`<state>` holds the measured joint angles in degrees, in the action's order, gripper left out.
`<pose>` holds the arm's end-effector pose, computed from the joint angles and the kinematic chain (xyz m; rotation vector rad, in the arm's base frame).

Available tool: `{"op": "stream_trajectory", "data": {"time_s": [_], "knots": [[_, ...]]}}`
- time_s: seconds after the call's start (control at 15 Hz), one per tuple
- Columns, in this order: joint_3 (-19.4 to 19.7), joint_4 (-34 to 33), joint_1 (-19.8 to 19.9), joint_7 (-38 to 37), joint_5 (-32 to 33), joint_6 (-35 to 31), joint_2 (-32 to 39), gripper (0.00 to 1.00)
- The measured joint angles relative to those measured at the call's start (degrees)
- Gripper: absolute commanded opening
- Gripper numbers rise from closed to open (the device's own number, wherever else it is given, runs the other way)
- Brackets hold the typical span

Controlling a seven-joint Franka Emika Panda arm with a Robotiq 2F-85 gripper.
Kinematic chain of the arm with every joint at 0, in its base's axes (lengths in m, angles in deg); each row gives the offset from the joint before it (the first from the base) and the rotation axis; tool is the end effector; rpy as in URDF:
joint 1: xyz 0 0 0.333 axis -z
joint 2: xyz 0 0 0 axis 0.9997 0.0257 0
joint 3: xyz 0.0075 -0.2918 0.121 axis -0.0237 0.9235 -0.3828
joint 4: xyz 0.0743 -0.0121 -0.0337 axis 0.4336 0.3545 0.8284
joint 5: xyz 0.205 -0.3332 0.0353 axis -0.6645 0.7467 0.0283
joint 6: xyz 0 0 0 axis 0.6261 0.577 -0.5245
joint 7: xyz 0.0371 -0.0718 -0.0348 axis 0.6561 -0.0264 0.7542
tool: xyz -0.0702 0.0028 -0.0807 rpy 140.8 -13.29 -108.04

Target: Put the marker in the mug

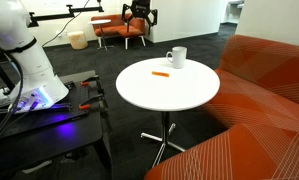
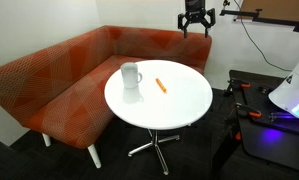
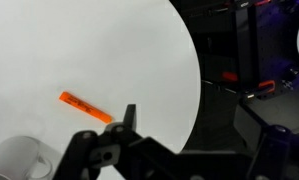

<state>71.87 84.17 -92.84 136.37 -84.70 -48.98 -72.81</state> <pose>0.4785 -0.0355 0.3805 -2.3696 -1.8713 0.2631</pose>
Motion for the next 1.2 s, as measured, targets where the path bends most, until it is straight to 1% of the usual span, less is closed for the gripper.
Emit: {"op": "stream_trajectory", "data": {"time_s": [0.27, 0.6, 0.73, 0.93, 1.2], "knots": [[-1.0, 0.0, 0.8, 0.5, 0.7, -0.8, 0.2, 1.0], [-3.1, 0.2, 1.4, 2.1, 6.1, -7.5, 2.4, 1.0], [-3.7, 0.3, 1.4, 5.4, 6.3, -10.5, 3.5, 1.0], [-4.4, 0.3, 1.6, 12.3, 5.7, -14.1, 5.3, 1.0], [-4.7, 0.2, 1.8, 20.3, 5.0, -17.4, 8.2, 1.0]]}}
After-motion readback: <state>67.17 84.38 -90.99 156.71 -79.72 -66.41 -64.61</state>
